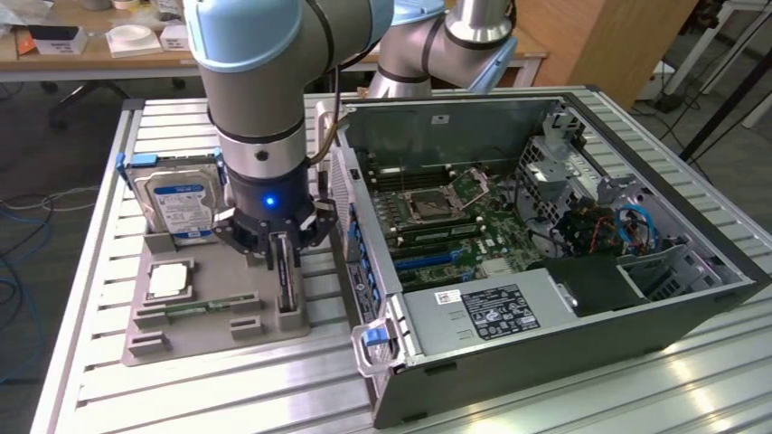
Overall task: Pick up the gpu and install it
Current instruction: 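Pick up the gpu and move the gpu toward the slot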
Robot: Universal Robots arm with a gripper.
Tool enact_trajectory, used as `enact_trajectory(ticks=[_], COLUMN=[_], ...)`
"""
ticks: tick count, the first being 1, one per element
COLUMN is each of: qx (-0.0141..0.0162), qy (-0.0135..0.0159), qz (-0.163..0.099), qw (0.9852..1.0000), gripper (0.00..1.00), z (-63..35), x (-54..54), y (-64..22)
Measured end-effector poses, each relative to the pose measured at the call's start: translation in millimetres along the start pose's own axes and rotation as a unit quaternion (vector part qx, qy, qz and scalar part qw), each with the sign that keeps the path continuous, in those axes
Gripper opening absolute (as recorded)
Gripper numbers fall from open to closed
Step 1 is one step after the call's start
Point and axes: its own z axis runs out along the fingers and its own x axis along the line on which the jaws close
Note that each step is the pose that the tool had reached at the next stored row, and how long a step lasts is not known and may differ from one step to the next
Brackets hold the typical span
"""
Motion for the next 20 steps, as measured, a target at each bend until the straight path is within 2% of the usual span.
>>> enact_trajectory(ticks=[2,3,9,12,20], qx=[0.0000,0.0000,0.0000,0.0000,0.0000], qy=[0.0000,0.0000,0.0000,0.0001,0.0000], qz=[0.000,0.000,0.000,0.000,0.000], qw=[1.0000,1.0000,1.0000,1.0000,1.0000], gripper=[0.38,0.31,0.31,0.26,0.26], z=[0.0,0.0,0.0,0.0,0.0], x=[0.0,0.0,0.0,0.0,0.0], y=[0.0,0.0,0.0,0.0,0.0])
